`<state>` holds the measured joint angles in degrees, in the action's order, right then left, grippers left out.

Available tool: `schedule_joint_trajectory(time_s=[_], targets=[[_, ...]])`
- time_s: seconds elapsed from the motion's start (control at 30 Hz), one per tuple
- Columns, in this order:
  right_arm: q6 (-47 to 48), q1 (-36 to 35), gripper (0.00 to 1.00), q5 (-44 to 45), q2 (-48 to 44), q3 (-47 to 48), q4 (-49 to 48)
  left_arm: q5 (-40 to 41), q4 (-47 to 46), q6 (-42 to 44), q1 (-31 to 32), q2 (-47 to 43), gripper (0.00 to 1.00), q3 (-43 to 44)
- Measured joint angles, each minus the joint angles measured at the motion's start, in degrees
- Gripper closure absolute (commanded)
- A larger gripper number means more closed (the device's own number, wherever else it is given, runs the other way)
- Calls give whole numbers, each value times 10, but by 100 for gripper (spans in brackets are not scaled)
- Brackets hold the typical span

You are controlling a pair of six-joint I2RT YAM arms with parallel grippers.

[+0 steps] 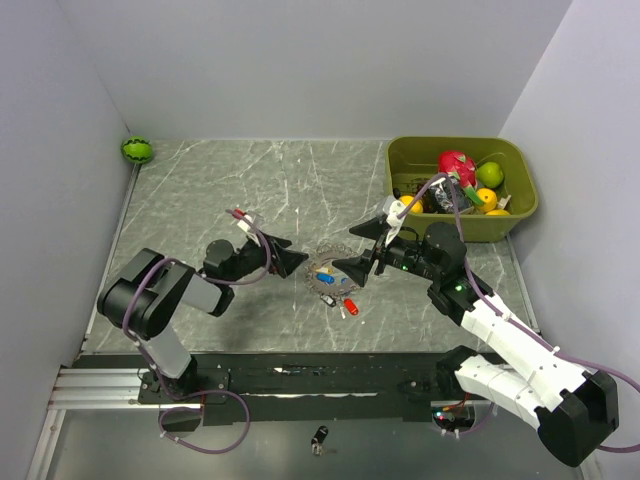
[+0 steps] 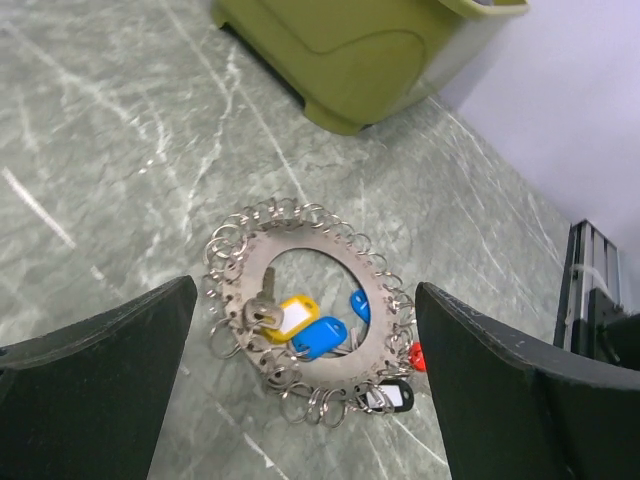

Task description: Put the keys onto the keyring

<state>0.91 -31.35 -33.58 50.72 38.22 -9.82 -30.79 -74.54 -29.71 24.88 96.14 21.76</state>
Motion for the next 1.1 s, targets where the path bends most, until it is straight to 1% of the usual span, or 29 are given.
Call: schedule_joint_trajectory(time_s=[0.2, 0.3, 0.67, 0.8, 0.93, 1.0, 1.1], targets=[[0, 0, 0, 2, 0, 0, 1, 9, 0, -25, -11, 1, 4, -17], [0, 0, 0, 2, 0, 0, 2, 15, 4, -23, -11, -18, 4, -24], [0, 0, 0, 4, 4, 0, 0, 68, 10, 36, -11, -188, 4, -12], [-1, 0, 0, 6, 12, 1, 0, 99, 52, 54, -11, -256, 4, -6], [-2, 0, 0, 10, 16, 1, 0, 138, 113, 75, -11, -327, 4, 1], [-3, 0, 0, 10, 16, 1, 0, 161, 144, 81, -11, -357, 4, 7], [-9, 0, 0, 10, 16, 1, -1, 218, 201, 83, -11, -405, 4, 19]])
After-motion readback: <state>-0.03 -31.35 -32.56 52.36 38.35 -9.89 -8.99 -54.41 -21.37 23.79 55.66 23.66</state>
